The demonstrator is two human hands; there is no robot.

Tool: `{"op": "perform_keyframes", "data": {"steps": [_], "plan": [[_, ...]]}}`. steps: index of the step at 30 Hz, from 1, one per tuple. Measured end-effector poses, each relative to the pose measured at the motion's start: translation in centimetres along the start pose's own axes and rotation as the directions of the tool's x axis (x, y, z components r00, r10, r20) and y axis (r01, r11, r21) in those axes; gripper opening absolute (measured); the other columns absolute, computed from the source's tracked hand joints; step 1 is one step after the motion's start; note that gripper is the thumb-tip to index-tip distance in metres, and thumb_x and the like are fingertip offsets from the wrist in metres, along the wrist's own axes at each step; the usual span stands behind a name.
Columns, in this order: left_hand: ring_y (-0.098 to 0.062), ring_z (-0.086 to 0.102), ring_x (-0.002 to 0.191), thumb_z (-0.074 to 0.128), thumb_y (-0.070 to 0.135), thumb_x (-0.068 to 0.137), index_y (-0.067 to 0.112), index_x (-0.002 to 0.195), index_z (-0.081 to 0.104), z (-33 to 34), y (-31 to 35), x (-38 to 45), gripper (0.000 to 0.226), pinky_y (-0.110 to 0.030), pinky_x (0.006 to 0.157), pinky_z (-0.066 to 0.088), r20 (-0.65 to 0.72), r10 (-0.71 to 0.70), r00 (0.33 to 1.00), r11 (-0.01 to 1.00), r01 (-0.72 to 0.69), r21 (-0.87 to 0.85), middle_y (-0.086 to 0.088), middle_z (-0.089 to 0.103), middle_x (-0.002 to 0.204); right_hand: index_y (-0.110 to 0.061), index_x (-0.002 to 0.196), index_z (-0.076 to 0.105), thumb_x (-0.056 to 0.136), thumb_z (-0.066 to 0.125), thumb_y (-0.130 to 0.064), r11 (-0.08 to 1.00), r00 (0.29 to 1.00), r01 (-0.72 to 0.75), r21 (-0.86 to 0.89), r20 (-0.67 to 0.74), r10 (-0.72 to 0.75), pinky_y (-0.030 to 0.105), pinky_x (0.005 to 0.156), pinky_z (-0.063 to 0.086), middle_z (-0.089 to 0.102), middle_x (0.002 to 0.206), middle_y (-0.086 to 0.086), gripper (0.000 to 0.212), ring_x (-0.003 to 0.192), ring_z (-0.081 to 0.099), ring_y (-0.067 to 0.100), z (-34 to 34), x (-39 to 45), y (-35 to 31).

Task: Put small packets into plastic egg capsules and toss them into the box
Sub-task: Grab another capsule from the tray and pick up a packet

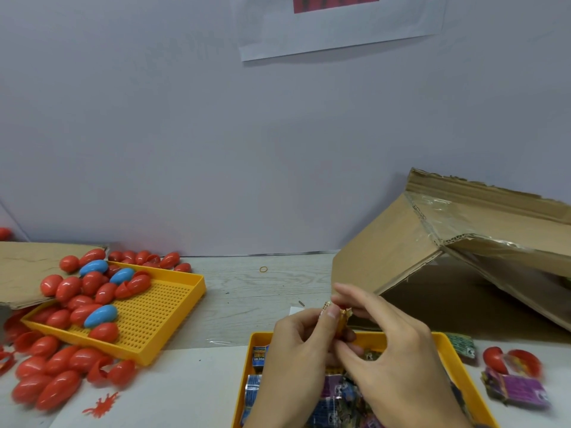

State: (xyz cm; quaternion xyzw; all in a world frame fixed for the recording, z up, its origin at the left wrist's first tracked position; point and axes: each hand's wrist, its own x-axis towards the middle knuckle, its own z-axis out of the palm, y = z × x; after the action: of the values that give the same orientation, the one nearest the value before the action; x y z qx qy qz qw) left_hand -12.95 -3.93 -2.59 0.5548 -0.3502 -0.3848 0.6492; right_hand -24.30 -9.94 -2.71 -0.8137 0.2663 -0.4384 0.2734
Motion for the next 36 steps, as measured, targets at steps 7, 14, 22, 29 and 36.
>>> {"op": "perform_keyframes", "data": {"steps": [7, 14, 22, 29, 36], "plan": [[-0.028, 0.074, 0.075, 0.059, 0.042, 0.082, 0.021, 0.087, 0.079, 0.0, -0.1, 0.2, 0.029, -0.029, 0.065, 0.058, -0.029, -0.02, 0.999, 0.998, 0.018, -0.068, -0.015, 0.074, 0.08, -0.053, 0.117, 0.05, 0.068, 0.085, -0.013, 1.0, 1.0, -0.014, 0.004, -0.01, 0.014, -0.002, 0.086, 0.039, 0.061, 0.11, -0.031, 0.073, 0.109, 0.051, -0.016, 0.0, 0.1, -0.5], [-0.031, 0.073, 0.074, 0.05, 0.04, 0.091, 0.008, 0.083, 0.079, 0.2, 0.4, 0.0, 0.044, -0.033, 0.063, 0.059, 0.014, -0.097, 0.995, 0.972, 0.098, -0.213, -0.023, 0.072, 0.083, -0.031, 0.12, 0.065, 0.067, 0.085, -0.008, 1.0, 1.0, -0.014, 0.027, -0.02, 0.015, -0.007, 0.076, 0.037, 0.062, 0.111, -0.025, 0.06, 0.107, 0.05, -0.017, 0.0, 0.0, -0.4], [-0.028, 0.074, 0.081, 0.06, 0.043, 0.085, 0.017, 0.089, 0.079, 0.4, 0.3, -0.2, 0.032, -0.032, 0.064, 0.059, -0.041, -0.084, 0.996, 0.986, 0.078, -0.147, -0.017, 0.075, 0.091, -0.033, 0.125, 0.062, 0.074, 0.079, -0.002, 1.0, 0.999, -0.028, 0.01, -0.022, 0.028, -0.002, 0.084, 0.04, 0.056, 0.117, -0.03, 0.062, 0.112, 0.048, -0.015, 0.2, -0.1, 0.0], [-0.025, 0.074, 0.078, 0.069, 0.033, 0.072, 0.014, 0.085, 0.079, 0.2, 0.7, -0.3, 0.025, -0.024, 0.062, 0.057, -0.119, -0.046, 0.992, 0.996, 0.036, -0.087, -0.018, 0.075, 0.085, -0.034, 0.133, 0.055, 0.085, 0.068, -0.014, 0.995, 0.995, -0.065, 0.075, 0.086, 0.058, 0.013, 0.099, 0.042, 0.056, 0.126, -0.025, 0.053, 0.12, 0.045, -0.012, -0.3, 0.3, -0.4], [-0.034, 0.073, 0.077, 0.065, 0.018, 0.072, -0.004, 0.082, 0.077, 0.9, 1.3, -0.8, 0.026, -0.03, 0.058, 0.06, -0.102, -0.181, 0.978, 0.938, 0.14, -0.319, -0.03, 0.072, 0.093, -0.034, 0.134, 0.052, 0.085, 0.065, -0.017, 0.982, 0.991, -0.097, 0.163, 0.104, 0.08, 0.006, 0.097, 0.037, 0.055, 0.123, -0.028, 0.053, 0.119, 0.045, -0.012, -0.7, 0.2, -0.1]]}}
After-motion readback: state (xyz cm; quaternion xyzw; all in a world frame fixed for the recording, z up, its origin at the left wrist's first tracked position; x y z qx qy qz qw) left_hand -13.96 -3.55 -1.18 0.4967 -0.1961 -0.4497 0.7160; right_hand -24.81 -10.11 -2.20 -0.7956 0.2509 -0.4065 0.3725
